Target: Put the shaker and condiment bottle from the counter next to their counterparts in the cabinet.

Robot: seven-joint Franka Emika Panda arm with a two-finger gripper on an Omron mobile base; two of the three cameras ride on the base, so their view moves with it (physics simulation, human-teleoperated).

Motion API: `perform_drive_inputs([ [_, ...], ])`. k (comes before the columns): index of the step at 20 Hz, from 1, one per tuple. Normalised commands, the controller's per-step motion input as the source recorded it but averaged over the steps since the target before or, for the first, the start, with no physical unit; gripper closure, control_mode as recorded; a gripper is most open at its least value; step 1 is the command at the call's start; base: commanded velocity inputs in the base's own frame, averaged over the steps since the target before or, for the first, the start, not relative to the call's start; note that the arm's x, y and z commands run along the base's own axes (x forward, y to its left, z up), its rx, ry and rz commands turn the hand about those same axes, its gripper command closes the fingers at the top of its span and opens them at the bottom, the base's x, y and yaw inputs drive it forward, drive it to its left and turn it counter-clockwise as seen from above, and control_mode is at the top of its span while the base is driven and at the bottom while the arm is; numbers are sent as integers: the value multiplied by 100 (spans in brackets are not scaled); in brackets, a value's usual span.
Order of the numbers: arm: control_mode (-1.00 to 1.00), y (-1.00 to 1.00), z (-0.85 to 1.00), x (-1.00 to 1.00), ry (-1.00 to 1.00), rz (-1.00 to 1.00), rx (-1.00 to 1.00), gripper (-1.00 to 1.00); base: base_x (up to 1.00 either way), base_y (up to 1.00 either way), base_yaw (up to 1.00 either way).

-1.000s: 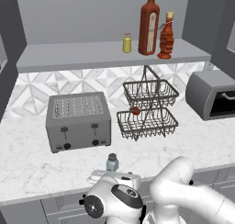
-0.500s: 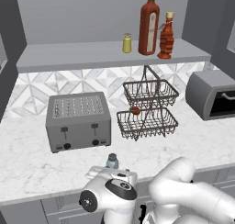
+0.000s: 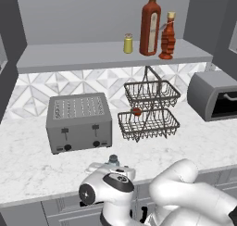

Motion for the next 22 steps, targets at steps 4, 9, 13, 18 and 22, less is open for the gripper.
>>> perform_drive_inputs([
  [4, -100, 0, -13, 7, -2, -1, 0, -100, 0, 0, 0],
  [9, -100, 0, -16, 1, -6, -1, 0, -100, 0, 0, 0],
  [13, -100, 0, -10, 4, -5, -6, 0, -100, 0, 0, 0],
  [18, -100, 0, -7, 1, -5, -6, 0, -100, 0, 0, 0],
  [22, -100, 2, -3, 1, -2, -7, 0, -100, 0, 0, 0],
])
